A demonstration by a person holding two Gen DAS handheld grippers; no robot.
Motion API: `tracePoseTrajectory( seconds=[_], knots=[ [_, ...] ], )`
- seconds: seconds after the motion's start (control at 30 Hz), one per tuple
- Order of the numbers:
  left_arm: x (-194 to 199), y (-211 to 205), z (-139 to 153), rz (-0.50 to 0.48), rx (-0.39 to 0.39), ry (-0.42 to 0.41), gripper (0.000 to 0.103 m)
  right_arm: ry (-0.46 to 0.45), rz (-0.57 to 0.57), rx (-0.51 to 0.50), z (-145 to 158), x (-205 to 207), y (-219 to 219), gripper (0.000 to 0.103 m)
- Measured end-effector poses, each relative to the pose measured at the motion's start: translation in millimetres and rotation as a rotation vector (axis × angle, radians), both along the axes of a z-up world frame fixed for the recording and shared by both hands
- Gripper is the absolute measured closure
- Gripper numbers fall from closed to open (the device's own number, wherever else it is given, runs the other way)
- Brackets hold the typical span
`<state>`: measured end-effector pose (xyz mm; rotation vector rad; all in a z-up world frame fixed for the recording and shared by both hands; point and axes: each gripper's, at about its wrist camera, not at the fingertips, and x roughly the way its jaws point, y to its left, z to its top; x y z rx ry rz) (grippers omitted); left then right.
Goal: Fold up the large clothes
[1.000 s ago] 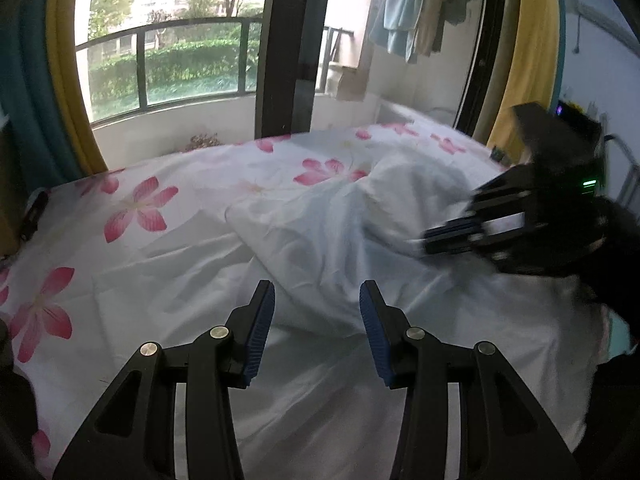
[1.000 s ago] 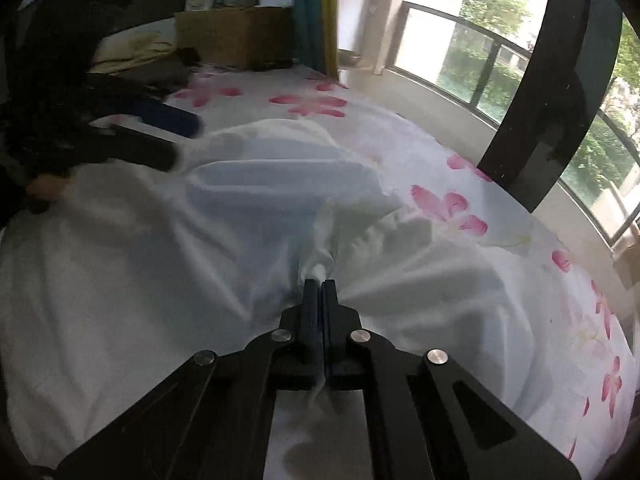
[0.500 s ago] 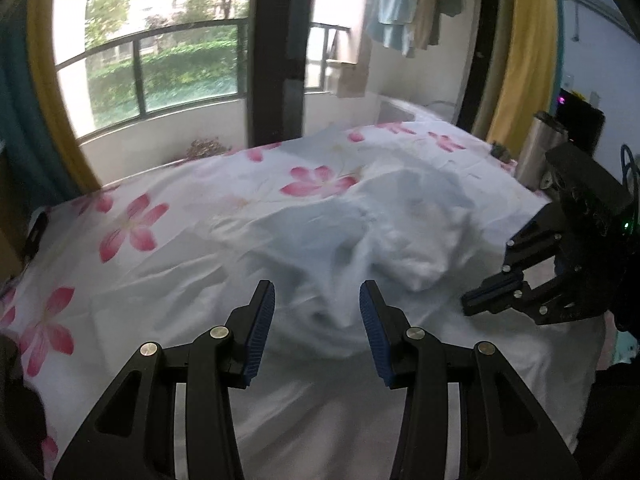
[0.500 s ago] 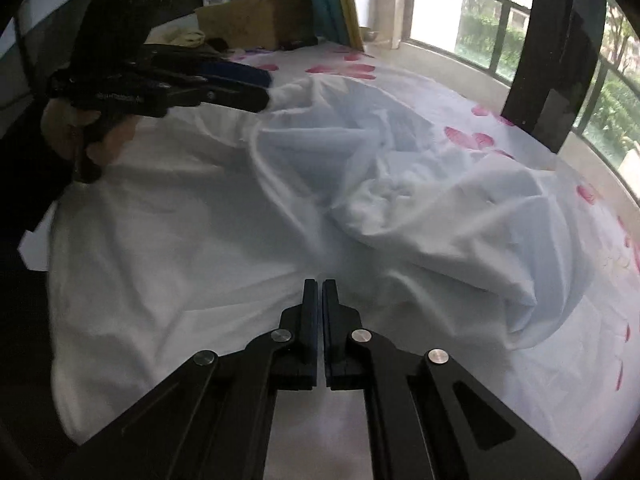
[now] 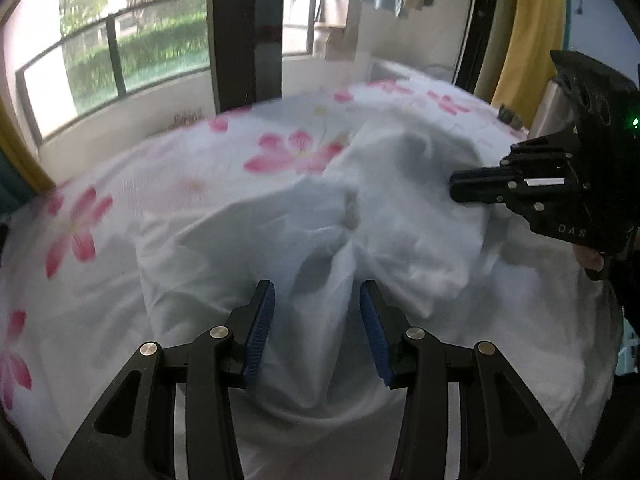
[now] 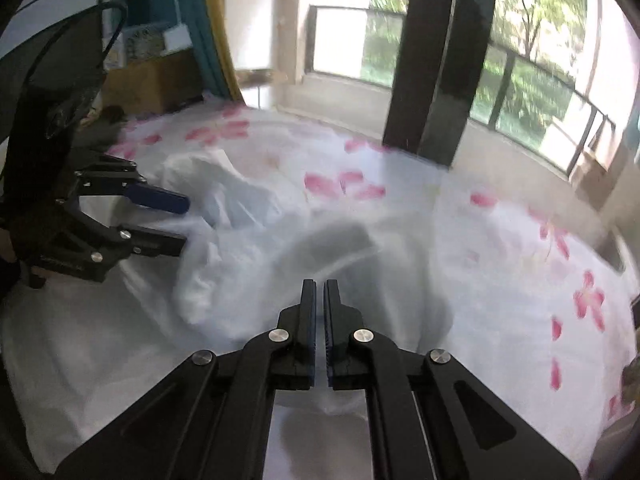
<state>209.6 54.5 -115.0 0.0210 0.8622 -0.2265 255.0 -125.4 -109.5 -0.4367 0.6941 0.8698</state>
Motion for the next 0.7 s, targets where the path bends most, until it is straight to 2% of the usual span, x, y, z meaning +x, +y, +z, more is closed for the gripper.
tracePoseTrajectory(
  seconds=[0.1, 0.2, 0.37, 0.7],
  knots=[
    [-7, 5, -2, 0.005, -0.002, 0.001, 0.056, 0.045, 0.006, -0.058, -19, 1, 4, 0.096],
    [-13, 11, -1, 0.016, -0.002, 0.003, 0.056, 0.036, 0.008, -0.063, -23, -6, 2, 0.088],
    [-30, 18, 8, 0.031, -0.008, -0.014, 0.056, 0.062, 0.01, -0.055, -23, -11, -3, 0.055],
    [-82, 35, 41, 0.155, -0.048, -0.138, 0.056, 0.045, -0.054, -0.044, -8, -37, -33, 0.053]
  ],
)
